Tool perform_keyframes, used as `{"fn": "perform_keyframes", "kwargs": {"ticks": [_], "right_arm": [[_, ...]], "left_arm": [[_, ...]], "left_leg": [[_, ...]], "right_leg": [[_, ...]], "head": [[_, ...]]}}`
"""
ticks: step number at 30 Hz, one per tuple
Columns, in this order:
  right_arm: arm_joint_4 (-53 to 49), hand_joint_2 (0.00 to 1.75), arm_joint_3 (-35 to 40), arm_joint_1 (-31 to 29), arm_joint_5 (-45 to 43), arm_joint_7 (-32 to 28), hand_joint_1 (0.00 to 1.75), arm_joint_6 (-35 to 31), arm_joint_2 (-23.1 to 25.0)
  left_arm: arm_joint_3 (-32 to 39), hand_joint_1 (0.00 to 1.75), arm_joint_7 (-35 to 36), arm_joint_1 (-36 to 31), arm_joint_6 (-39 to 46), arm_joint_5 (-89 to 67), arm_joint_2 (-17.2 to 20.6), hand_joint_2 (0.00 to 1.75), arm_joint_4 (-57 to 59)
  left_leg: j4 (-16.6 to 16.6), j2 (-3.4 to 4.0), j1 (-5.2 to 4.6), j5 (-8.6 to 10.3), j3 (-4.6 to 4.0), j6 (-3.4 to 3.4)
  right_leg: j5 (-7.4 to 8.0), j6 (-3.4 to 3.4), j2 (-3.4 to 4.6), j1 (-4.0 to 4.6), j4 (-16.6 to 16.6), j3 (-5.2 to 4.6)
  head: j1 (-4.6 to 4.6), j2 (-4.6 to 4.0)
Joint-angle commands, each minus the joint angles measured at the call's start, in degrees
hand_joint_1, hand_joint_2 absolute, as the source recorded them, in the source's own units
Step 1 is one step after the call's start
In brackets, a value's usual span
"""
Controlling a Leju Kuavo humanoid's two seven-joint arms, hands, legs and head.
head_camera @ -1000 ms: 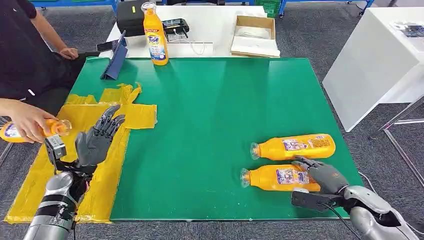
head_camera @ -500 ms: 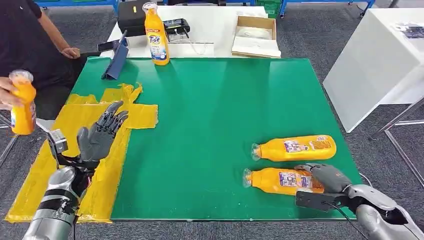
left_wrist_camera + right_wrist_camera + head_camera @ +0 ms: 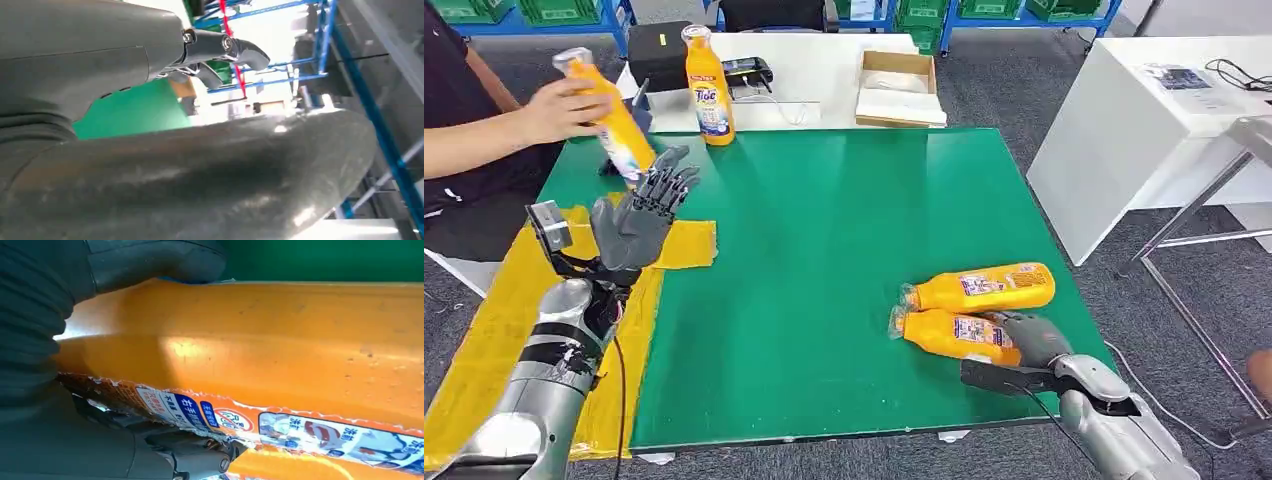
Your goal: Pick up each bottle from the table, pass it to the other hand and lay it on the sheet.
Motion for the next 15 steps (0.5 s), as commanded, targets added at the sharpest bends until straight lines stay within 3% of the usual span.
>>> {"fn": "perform_keyframes", "kwargs": {"ticks": [1,3,4,6,7,9,10,11,12,13,15], "right_arm": [[12.86,1.75,4.07,10.01,0.30,0.62,1.75,0.72,5.38],[12.86,1.75,4.07,10.01,0.30,0.62,1.75,0.72,5.38],[12.86,1.75,4.07,10.01,0.30,0.62,1.75,0.72,5.38],[12.86,1.75,4.07,10.01,0.30,0.62,1.75,0.72,5.38],[12.86,1.75,4.07,10.01,0.30,0.62,1.75,0.72,5.38],[14.47,1.75,3.61,9.58,1.08,2.86,1.75,1.15,7.17],[16.70,1.75,3.06,8.99,1.50,3.96,1.75,1.25,8.46],[18.63,1.75,2.88,8.65,2.21,5.31,1.75,1.49,9.52],[20.20,1.75,2.67,8.46,2.80,6.50,1.38,1.85,10.20],[21.35,1.75,2.61,8.51,3.45,7.54,0.00,2.17,10.70],[23.23,1.75,2.80,9.29,4.68,9.47,0.00,4.64,11.00]], "left_arm": [[-1.92,0.00,0.33,2.99,0.04,-0.22,-1.37,0.00,6.43],[-1.92,0.00,0.33,2.99,0.04,-0.22,-1.37,0.00,6.43],[-1.92,0.00,0.33,2.99,0.04,-0.22,-1.37,0.00,6.43],[-1.92,0.00,0.33,2.99,0.04,-0.22,-1.37,0.00,6.43],[-1.92,0.00,0.33,2.99,0.04,-0.22,-1.37,0.00,6.43],[-2.42,0.00,0.52,2.31,-0.36,-0.12,-1.96,0.00,6.22],[-2.90,0.00,0.95,1.60,-0.50,-0.21,-2.37,0.00,6.60],[-3.49,0.00,1.34,0.87,-0.44,-0.23,-2.95,0.00,6.97],[-4.05,0.00,1.56,0.26,0.16,-0.50,-3.37,0.00,7.40],[-4.67,0.00,1.70,-0.30,0.49,-0.62,-3.78,0.00,7.79],[-5.61,0.00,1.99,-1.62,0.80,-0.65,-4.56,0.00,8.93]], "left_leg": [[0.51,-0.79,-0.02,0.42,-1.42,0.14],[0.44,-0.41,0.09,0.23,-0.85,0.12],[0.52,-0.74,-0.01,0.46,-1.45,0.19],[0.48,-0.44,0.07,0.30,-0.95,0.23],[0.59,-0.82,-0.07,0.58,-1.69,0.31],[0.51,-0.45,0.07,0.36,-1.03,0.31],[0.64,-0.82,-0.04,0.60,-1.73,0.35],[0.63,-0.68,0.05,0.54,-1.53,0.35],[0.61,-0.60,0.07,0.49,-1.34,0.36],[0.74,-0.87,0.01,0.65,-1.84,0.40],[0.66,-0.57,0.16,0.46,-1.18,0.38]], "right_leg": [[0.25,0.06,-0.55,0.02,0.41,-1.17],[0.14,0.02,-0.32,0.11,0.23,-0.64],[0.25,0.04,-0.56,0.03,0.36,-1.16],[0.13,0.01,-0.35,0.09,0.23,-0.69],[0.27,0.04,-0.61,-0.01,0.42,-1.37],[0.13,0.01,-0.35,0.10,0.22,-0.72],[0.24,0.03,-0.60,0.02,0.41,-1.36],[0.23,0.01,-0.49,0.10,0.33,-1.14],[0.18,0.01,-0.44,0.12,0.29,-0.96],[0.24,0.02,-0.64,0.07,0.46,-1.41],[0.15,0.02,-0.47,0.18,0.24,-0.79]], "head": [[0.02,0.00],[0.02,0.00],[0.04,0.00],[0.02,0.00],[0.04,0.00],[0.02,0.00],[0.02,0.00],[0.04,0.00],[0.02,0.00],[0.02,0.00],[0.02,0.00]]}}
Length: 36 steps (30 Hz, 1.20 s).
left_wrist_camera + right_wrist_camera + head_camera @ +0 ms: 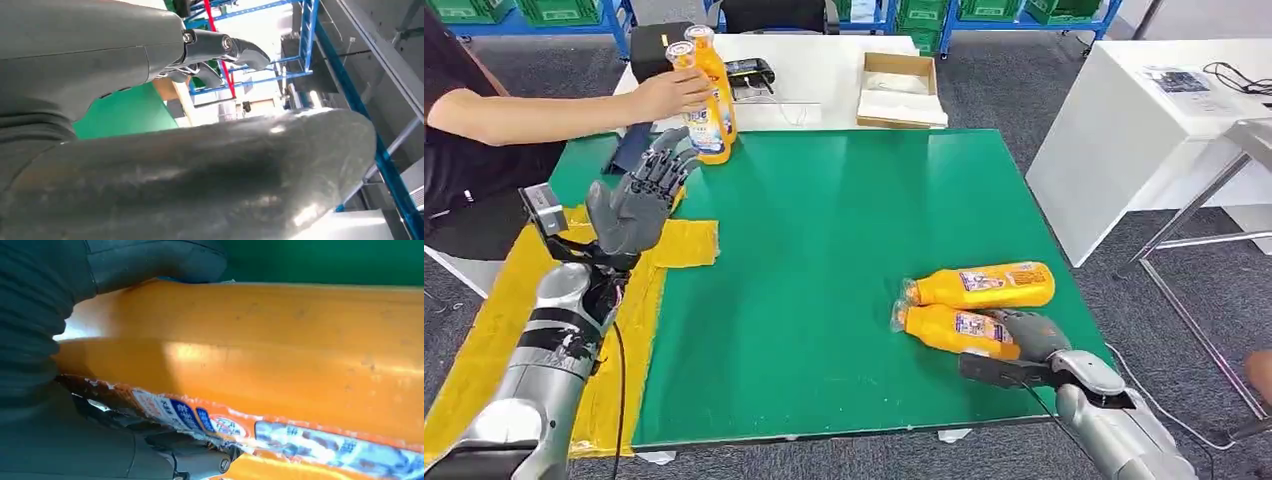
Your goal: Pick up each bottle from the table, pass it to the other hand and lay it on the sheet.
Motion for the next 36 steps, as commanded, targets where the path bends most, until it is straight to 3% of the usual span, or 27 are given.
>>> {"fn": "perform_keyframes", "kwargs": {"ticks": [1,3,4,5,6,8,9,10,11,12,13,14,15,16,17,18,20,23,30,35,36], "right_arm": [[18.74,1.75,2.89,12.53,3.57,6.55,0.00,4.69,8.62],[19.51,1.75,3.39,13.89,4.56,7.28,0.00,5.74,8.52],[19.57,1.75,3.38,14.52,4.70,7.34,0.00,5.59,8.58],[15.47,1.75,-3.90,17.30,-2.24,0.52,1.75,8.16,7.69],[12.89,1.75,-7.48,18.18,-12.15,-16.63,1.75,9.71,3.31],[-0.93,1.75,-11.03,19.62,-22.05,-24.82,1.75,14.57,-1.50],[-6.26,1.75,-12.69,19.66,-25.72,-25.30,1.75,16.95,-0.92],[-11.07,1.75,-14.41,19.00,-29.84,-24.51,1.75,20.03,0.85],[-13.35,1.75,-14.88,17.99,-31.46,-23.86,1.75,20.86,2.25],[-15.63,1.75,-15.50,16.29,-33.11,-24.25,1.75,20.29,4.98],[-16.32,1.75,-15.58,15.43,-33.66,-24.23,1.75,20.01,6.30],[-17.17,1.75,-15.42,13.35,-34.81,-23.85,1.75,19.87,8.98],[-17.31,1.75,-15.37,12.19,-35.63,-23.78,1.75,19.99,10.08],[-16.93,1.75,-14.74,10.86,-36.15,-23.66,1.75,19.81,10.74],[-16.56,1.75,-13.83,9.55,-36.60,-23.52,1.75,19.39,10.97],[-16.09,1.75,-13.37,8.38,-38.02,-23.71,1.75,19.56,11.30],[-15.77,1.75,-12.34,6.96,-38.07,-23.40,1.75,19.60,11.13],[-15.95,1.75,-12.28,6.99,-38.48,-23.44,1.75,19.77,10.64],[-16.20,1.75,-11.10,6.94,-39.05,-24.18,1.75,19.49,10.33],[-24.37,1.75,-14.65,7.52,-42.31,-25.35,1.75,15.75,15.35],[-28.36,1.75,-15.99,7.81,-41.91,-24.62,1.75,13.49,17.80]], "left_arm": [[-5.18,0.00,1.25,1.02,1.14,-0.76,-4.66,0.00,9.41],[-5.63,0.00,0.86,0.83,1.19,-0.71,-5.01,0.00,9.80],[-5.73,0.00,0.62,1.07,1.18,-0.68,-5.14,0.00,9.71],[-7.35,0.00,0.05,1.49,-0.32,-1.52,-4.64,0.00,9.46],[-8.25,0.00,-1.79,1.11,0.30,-2.03,-4.62,0.00,11.26],[-8.85,0.00,-3.69,1.63,1.78,-1.43,-3.77,0.00,11.99],[-8.70,0.00,-3.32,2.32,2.15,-1.08,-3.37,0.00,10.87],[-8.41,0.00,-2.44,2.87,1.89,-0.31,-3.15,0.00,9.65],[-8.23,0.00,-1.84,3.18,1.78,0.09,-3.26,0.00,8.82],[-8.23,0.00,-1.09,3.67,2.41,-0.05,-3.52,0.00,7.70],[-8.17,0.00,-0.66,3.89,2.46,0.16,-3.78,0.00,7.40],[-8.29,0.00,-0.15,4.21,2.77,0.26,-4.36,0.00,6.70],[-8.55,0.00,0.14,4.05,3.05,0.08,-4.68,0.00,6.58],[-8.63,0.00,0.56,3.84,3.37,0.36,-5.04,0.00,6.81],[-9.01,0.00,0.71,3.47,3.72,0.49,-5.21,0.00,6.98],[-9.40,0.00,0.78,3.02,4.35,0.35,-5.27,0.00,7.17],[-9.59,0.00,1.00,2.60,4.91,0.31,-5.49,0.00,7.38],[-9.64,0.00,1.15,2.57,5.02,0.45,-5.52,0.00,7.37],[-9.68,0.00,1.31,2.99,5.08,0.93,-5.35,0.00,6.89],[-8.25,0.00,3.00,6.38,9.19,0.69,-6.37,0.00,2.15],[-7.60,0.00,3.94,7.28,10.45,0.56,-7.69,1.75,0.68]], "left_leg": [[0.76,-1.02,0.14,0.47,-1.82,0.10],[0.70,-0.68,0.37,0.17,-1.17,0.15],[0.95,-1.17,0.30,0.47,-2.10,0.22],[0.96,-1.07,0.38,0.36,-1.85,0.20],[1.08,-1.05,0.47,0.37,-1.97,0.22],[1.25,-1.34,0.53,0.39,-2.01,0.30],[1.57,-1.61,0.48,0.53,-2.67,0.37],[1.59,-1.52,0.43,0.48,-2.53,0.41],[1.35,-1.15,0.49,0.43,-1.86,0.49],[1.26,-1.49,0.35,0.78,-2.10,0.44],[1.41,-1.85,0.12,0.99,-2.91,0.50],[0.92,-1.34,-0.07,1.17,-2.57,0.59],[0.84,-1.37,-0.39,1.10,-2.50,0.62],[0.91,-1.22,-0.73,1.08,-2.53,0.61],[1.05,-1.05,-0.92,0.99,-2.80,0.58],[0.82,-1.20,-1.10,1.22,-2.78,0.58],[1.10,-0.84,-1.06,1.13,-3.20,0.61],[1.10,-0.92,-1.09,1.33,-3.34,0.44],[1.07,-1.12,-1.09,1.42,-3.90,0.42],[1.07,-1.03,-1.21,1.39,-3.96,0.44],[1.05,-1.09,-1.28,1.37,-3.91,0.44]], "right_leg": [[0.28,0.04,-0.77,0.16,0.58,-1.45],[0.16,0.03,-0.67,0.27,0.36,-0.82],[0.29,0.06,-1.13,0.21,0.64,-1.59],[0.24,0.04,-1.23,0.26,0.54,-1.31],[0.25,0.04,-1.36,0.32,0.57,-1.35],[0.17,0.07,-2.22,0.26,0.61,-1.28],[0.22,0.11,-2.63,0.21,0.90,-1.91],[0.18,0.10,-3.00,0.15,0.82,-1.68],[0.14,0.05,-2.70,0.15,0.53,-1.11],[0.13,0.04,-2.62,0.14,0.55,-1.17],[0.17,0.07,-2.79,-0.05,0.90,-2.01],[0.90,0.07,-1.85,0.01,0.48,-1.78],[4.05,1.49,-2.04,-0.35,-0.26,-0.79],[6.46,2.64,-1.80,-0.72,-0.36,-1.30],[5.28,1.74,-1.66,-0.93,0.20,-1.73],[5.65,0.92,-1.76,-1.00,0.09,-1.88],[5.65,1.11,-1.72,-0.87,0.32,-2.41],[5.60,1.07,-1.74,-0.89,0.58,-3.13],[5.62,1.05,-1.83,-0.93,0.64,-3.65],[5.61,1.04,-1.67,-1.04,0.71,-3.75],[5.55,1.03,-1.64,-1.11,0.76,-3.73]], "head": [[0.00,0.00],[0.02,0.00],[0.02,0.00],[0.04,0.00],[0.04,0.00],[0.02,0.00],[0.07,0.00],[0.02,0.00],[0.04,0.00],[0.28,0.00],[0.48,0.00],[0.52,0.00],[0.48,0.00],[0.35,0.00],[0.33,0.00],[0.37,0.00],[0.37,0.00],[0.33,0.00],[0.37,0.00],[0.37,0.00],[0.39,0.00]]}}
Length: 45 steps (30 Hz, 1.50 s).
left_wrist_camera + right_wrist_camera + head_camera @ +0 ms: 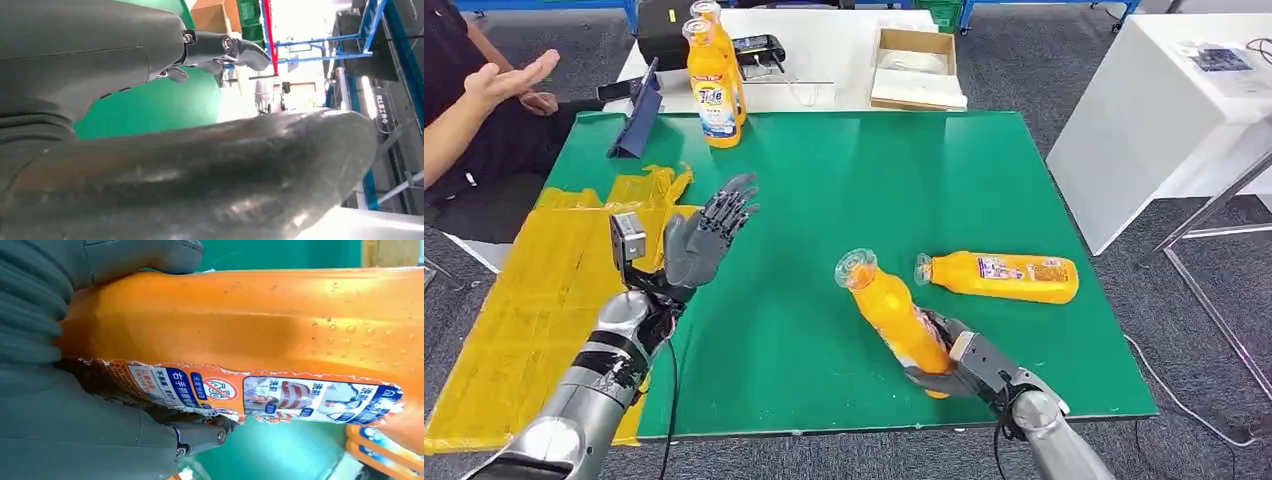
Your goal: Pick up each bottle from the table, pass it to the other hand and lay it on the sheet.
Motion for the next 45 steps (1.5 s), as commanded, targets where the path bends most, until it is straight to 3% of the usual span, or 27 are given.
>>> {"fn": "perform_keyframes", "kwargs": {"ticks": [1,4,8,20,40,45], "right_arm": [[-13.50,1.75,-4.78,-0.81,-1.96,0.58,1.75,-7.62,9.50],[-17.74,1.75,-4.53,-2.75,-0.75,4.74,1.75,-10.44,12.78],[-16.88,1.75,-3.42,-3.24,0.18,5.50,1.75,-11.31,14.10],[-16.89,1.75,-0.51,-3.86,3.53,6.57,1.75,-14.92,14.49],[-13.95,1.75,1.60,-5.55,4.33,7.64,1.75,-14.45,14.08],[-12.80,1.75,7.94,-5.01,4.65,7.18,1.75,-10.21,14.47]], "left_arm": [[0.86,0.00,4.25,2.86,5.96,-0.56,-3.66,1.75,-3.23],[-0.35,0.00,5.81,2.57,9.39,-1.36,-6.70,1.75,-5.33],[-2.46,0.00,6.05,5.35,12.97,-3.44,-8.77,1.75,-11.18],[-6.68,0.00,5.54,11.10,17.43,-4.95,-9.84,1.75,-23.46],[-4.69,0.00,7.24,9.20,14.73,-0.26,-9.33,1.75,-18.85],[-5.10,0.00,7.18,9.48,13.64,0.65,-9.20,1.75,-17.78]], "left_leg": [[-0.03,0.02,-0.13,-0.12,0.17,-0.03],[0.06,-0.04,-0.12,-0.09,-0.05,-0.04],[0.02,-0.19,-0.12,-0.09,-0.03,0.00],[0.00,-0.11,-0.16,-0.06,-0.14,-0.01],[-0.05,-0.18,-0.22,-0.06,-0.05,0.00],[-0.14,-0.24,-0.27,-0.07,0.14,-0.02]], "right_leg": [[-0.12,-0.06,0.35,-0.16,0.15,-0.01],[-0.13,-0.06,0.24,-0.14,0.25,-0.23],[-0.16,-0.03,0.12,-0.15,0.20,-0.18],[-0.08,-0.03,0.11,-0.19,0.09,-0.23],[-0.12,-0.03,0.14,-0.25,0.11,-0.17],[-0.17,-0.07,0.19,-0.32,0.12,-0.05]], "head": [[0.02,0.00],[0.00,0.00],[0.00,0.00],[0.02,0.00],[0.02,0.00],[0.02,0.00]]}}
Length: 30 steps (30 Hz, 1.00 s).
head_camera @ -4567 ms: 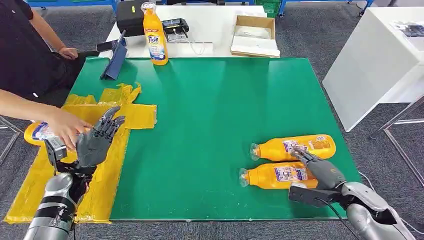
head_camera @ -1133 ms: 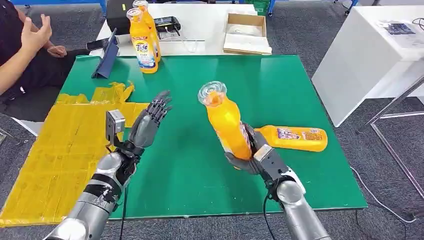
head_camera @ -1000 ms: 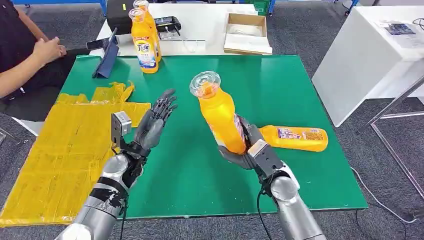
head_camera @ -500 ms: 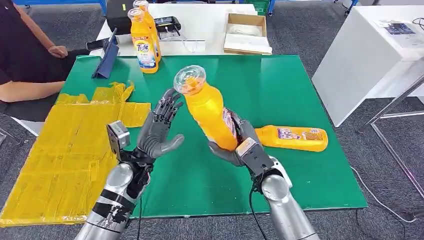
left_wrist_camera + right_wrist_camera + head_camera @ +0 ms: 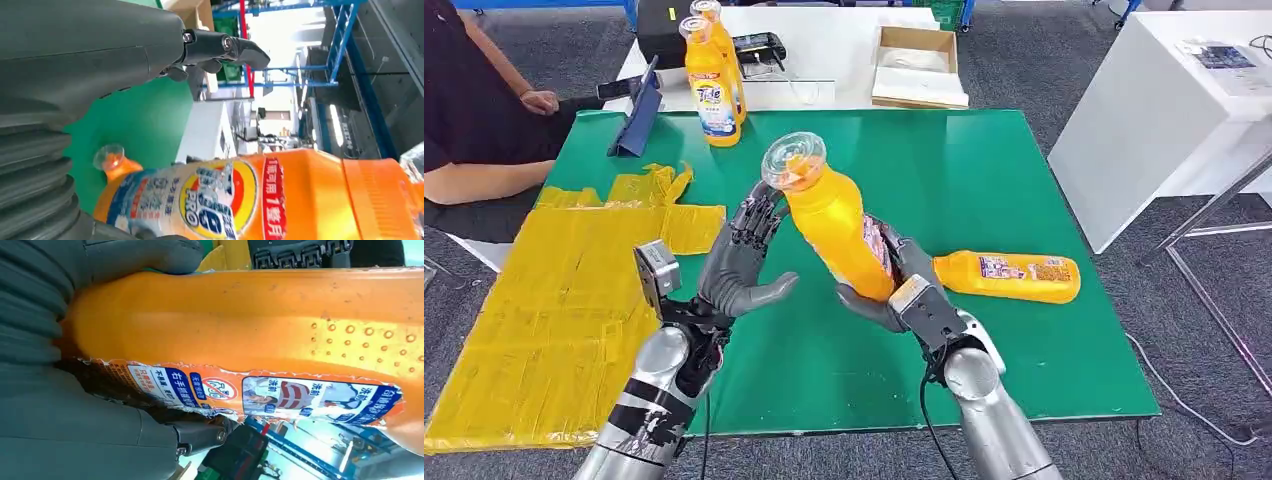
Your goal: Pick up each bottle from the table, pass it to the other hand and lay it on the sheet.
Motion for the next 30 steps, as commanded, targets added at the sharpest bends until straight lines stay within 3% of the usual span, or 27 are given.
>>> {"fn": "perform_keyframes", "kwargs": {"ticks": [1,9,30], "right_arm": [[5.00,1.75,9.81,-2.55,1.26,-0.45,1.75,4.01,-0.24],[9.69,1.75,19.04,-4.30,2.40,0.97,1.75,3.19,0.18],[13.58,1.75,21.37,-6.38,1.03,1.70,1.75,3.05,0.13]], "left_arm": [[-0.14,0.00,0.40,-1.64,-1.11,1.03,0.97,1.75,3.94],[-1.45,0.00,0.59,-0.37,-1.97,1.78,1.64,1.75,2.54],[-2.28,0.00,-1.31,-0.67,0.70,-2.29,1.60,1.75,2.31]], "left_leg": [[-0.11,-0.19,-0.10,-0.10,0.42,-0.04],[-0.08,0.01,-0.03,-0.10,0.28,-0.02],[-0.05,-0.13,-0.02,-0.03,0.10,-0.02]], "right_leg": [[-0.16,-0.08,0.24,-0.17,0.08,0.29],[-0.13,-0.10,0.27,-0.08,0.03,0.16],[-0.09,-0.09,0.05,-0.04,0.01,0.06]], "head": [[0.02,0.00],[0.02,0.00],[0.02,0.00]]}}
